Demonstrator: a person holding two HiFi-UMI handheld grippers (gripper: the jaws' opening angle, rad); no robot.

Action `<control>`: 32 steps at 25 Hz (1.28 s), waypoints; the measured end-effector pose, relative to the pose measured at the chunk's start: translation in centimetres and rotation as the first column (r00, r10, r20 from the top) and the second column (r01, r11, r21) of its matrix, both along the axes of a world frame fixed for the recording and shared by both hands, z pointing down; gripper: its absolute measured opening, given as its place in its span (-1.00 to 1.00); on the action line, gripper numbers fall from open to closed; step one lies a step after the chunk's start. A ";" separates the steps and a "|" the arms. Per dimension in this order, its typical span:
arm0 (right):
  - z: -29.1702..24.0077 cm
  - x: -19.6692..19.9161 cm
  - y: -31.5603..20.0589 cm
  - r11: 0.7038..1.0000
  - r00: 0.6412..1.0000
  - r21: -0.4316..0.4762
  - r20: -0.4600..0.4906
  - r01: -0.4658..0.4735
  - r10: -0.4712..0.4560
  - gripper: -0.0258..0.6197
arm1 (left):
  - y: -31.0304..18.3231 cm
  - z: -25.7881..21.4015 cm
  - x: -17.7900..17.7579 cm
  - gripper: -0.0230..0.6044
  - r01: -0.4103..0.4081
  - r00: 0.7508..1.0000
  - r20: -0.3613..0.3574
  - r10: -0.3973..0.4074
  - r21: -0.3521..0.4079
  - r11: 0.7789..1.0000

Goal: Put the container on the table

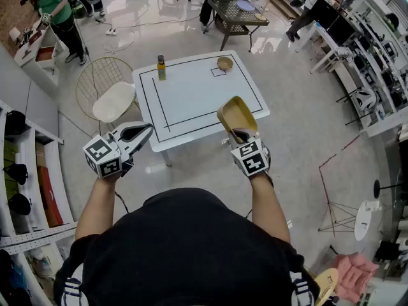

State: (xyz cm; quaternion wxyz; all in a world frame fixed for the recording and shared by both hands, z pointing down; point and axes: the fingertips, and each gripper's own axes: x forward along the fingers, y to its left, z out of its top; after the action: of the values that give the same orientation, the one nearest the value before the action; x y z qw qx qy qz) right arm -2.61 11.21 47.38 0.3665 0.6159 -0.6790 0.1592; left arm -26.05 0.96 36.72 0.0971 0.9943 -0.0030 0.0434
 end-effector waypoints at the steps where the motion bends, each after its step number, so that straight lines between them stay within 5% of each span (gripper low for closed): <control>1: -0.1 0.0 0.0 1.000 1.000 -0.001 -0.002 0.003 -0.003 -0.87 | 0.0 0.0 -0.2 -0.90 0.005 1.000 0.004 -0.005 -0.001 1.000; 19: -1.6 -1.1 -2.8 0.999 1.000 0.033 -0.017 0.000 0.001 -0.87 | -2.1 0.0 -2.3 -0.90 0.007 1.000 0.004 -0.007 -0.013 1.000; 28: -2.0 2.3 -3.5 0.997 0.999 0.059 -0.026 -0.042 0.043 -0.87 | -3.4 0.5 0.6 -0.90 0.007 1.000 0.012 -0.007 0.000 1.000; 32: -1.9 4.0 -4.6 0.996 0.999 0.073 -0.022 -0.042 0.044 -0.87 | -4.1 0.3 2.9 -0.90 0.053 0.998 0.021 -0.055 0.061 0.997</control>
State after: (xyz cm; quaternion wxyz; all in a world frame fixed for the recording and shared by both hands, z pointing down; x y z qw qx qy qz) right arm 1.38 6.66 45.47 0.3484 0.6450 -0.6666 0.1350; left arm -23.10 -3.13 37.02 0.0678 0.9958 -0.0323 0.0520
